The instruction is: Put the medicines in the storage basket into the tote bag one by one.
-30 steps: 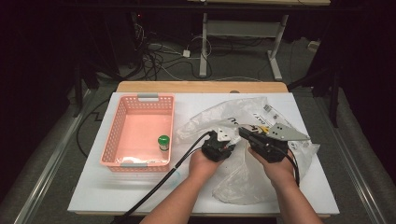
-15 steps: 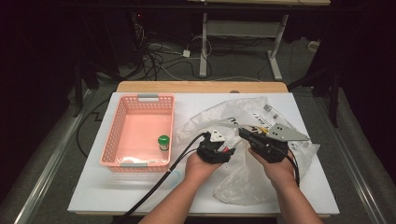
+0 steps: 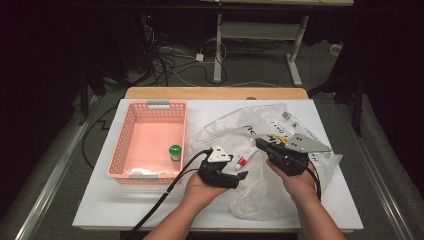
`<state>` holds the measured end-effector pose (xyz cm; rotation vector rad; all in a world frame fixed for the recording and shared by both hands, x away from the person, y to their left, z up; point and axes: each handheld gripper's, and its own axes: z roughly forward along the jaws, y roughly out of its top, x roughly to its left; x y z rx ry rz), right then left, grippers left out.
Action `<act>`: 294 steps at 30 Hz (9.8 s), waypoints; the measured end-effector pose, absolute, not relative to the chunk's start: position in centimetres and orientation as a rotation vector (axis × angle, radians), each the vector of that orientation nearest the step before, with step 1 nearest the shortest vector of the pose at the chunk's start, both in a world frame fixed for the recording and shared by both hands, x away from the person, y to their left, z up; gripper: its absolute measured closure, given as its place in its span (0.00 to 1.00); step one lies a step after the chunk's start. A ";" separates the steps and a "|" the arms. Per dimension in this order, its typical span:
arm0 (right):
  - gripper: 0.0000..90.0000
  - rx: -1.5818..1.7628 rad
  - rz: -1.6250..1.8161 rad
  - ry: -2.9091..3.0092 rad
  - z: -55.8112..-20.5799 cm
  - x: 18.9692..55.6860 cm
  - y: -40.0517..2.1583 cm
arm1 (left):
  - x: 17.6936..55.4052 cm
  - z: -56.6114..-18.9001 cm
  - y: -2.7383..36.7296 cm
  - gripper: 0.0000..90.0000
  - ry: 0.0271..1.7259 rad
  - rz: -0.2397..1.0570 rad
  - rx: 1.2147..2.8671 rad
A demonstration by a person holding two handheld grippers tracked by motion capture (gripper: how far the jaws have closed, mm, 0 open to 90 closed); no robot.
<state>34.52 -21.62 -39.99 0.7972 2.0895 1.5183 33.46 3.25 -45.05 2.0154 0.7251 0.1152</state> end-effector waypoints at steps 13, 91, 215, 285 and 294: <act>1.00 0.801 1.515 2.087 -40.0 34.6 -21.7 | 30.6 -43.5 7.4 0.00 0.753 0.165 1.970; 1.00 0.800 1.524 2.104 -40.2 34.4 -21.7 | 32.8 -41.3 22.0 0.07 1.078 0.323 1.853; 1.00 0.785 1.513 2.112 -40.2 34.3 -21.6 | 31.6 -42.6 21.7 0.55 1.068 0.375 1.920; 1.00 0.792 1.533 2.099 -40.1 34.1 -22.0 | 31.8 -42.7 7.0 0.55 0.756 0.225 1.957; 1.00 0.798 1.535 2.096 -40.0 34.2 -22.1 | 33.1 -44.3 3.7 0.55 0.731 0.224 2.000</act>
